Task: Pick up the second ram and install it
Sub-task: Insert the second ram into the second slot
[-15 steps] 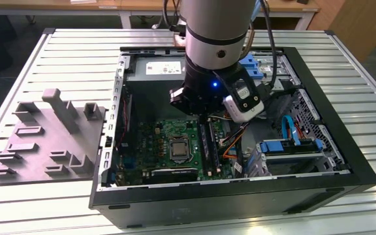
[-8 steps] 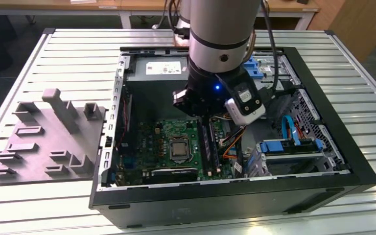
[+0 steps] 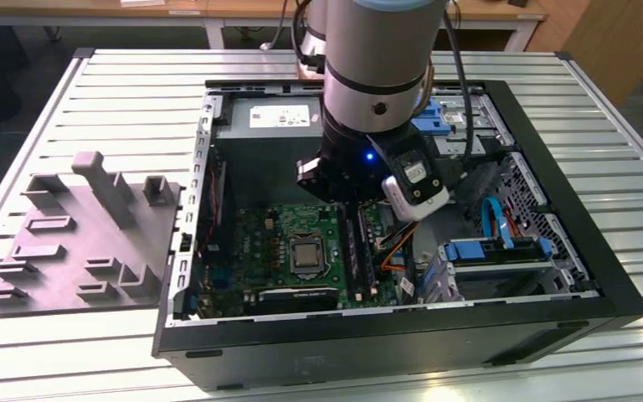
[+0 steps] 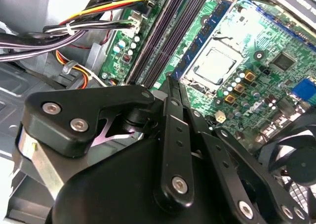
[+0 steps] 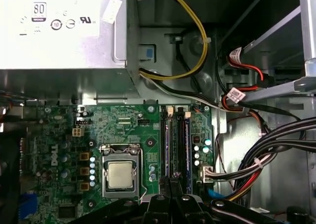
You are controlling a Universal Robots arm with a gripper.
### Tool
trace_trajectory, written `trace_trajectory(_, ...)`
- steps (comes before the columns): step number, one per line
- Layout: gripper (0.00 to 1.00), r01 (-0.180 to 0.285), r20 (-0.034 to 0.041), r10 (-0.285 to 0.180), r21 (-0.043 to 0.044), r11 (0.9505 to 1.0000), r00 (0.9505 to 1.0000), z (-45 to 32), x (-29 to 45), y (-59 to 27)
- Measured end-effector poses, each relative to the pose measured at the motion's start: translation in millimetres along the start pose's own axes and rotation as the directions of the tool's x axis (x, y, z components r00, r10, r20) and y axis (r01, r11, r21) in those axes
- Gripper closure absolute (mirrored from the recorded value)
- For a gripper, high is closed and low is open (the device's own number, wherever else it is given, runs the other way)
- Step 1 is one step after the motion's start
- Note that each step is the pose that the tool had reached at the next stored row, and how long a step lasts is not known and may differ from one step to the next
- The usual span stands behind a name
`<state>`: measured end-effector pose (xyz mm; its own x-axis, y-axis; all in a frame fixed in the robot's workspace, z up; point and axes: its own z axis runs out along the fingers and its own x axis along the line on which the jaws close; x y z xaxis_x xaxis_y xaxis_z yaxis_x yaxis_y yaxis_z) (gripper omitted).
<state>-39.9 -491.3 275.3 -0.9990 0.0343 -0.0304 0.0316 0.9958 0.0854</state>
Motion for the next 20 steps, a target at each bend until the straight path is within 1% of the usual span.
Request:
trace_trajectory(3, 0.89, 0.002, -0.0002, -0.002, -0.0002, 1.0, 1.0, 2.9, -1.3, -0.2)
trace_trajectory(8, 0.89, 0.003, -0.0004, -0.003, -0.0001, 1.0, 1.0, 3.2, -1.3, -0.2)
trace_trajectory(11, 0.89, 0.003, -0.0003, -0.003, -0.0004, 1.0, 1.0, 5.3, -1.3, -0.4)
trace_trajectory(12, 0.89, 0.003, -0.0003, -0.003, -0.0003, 1.0, 1.0, 7.7, -1.7, -0.6)
trace_trajectory(20, 0.89, 0.003, 0.0005, -0.003, -0.0003, 1.0, 1.0, 19.0, -1.5, -1.6)
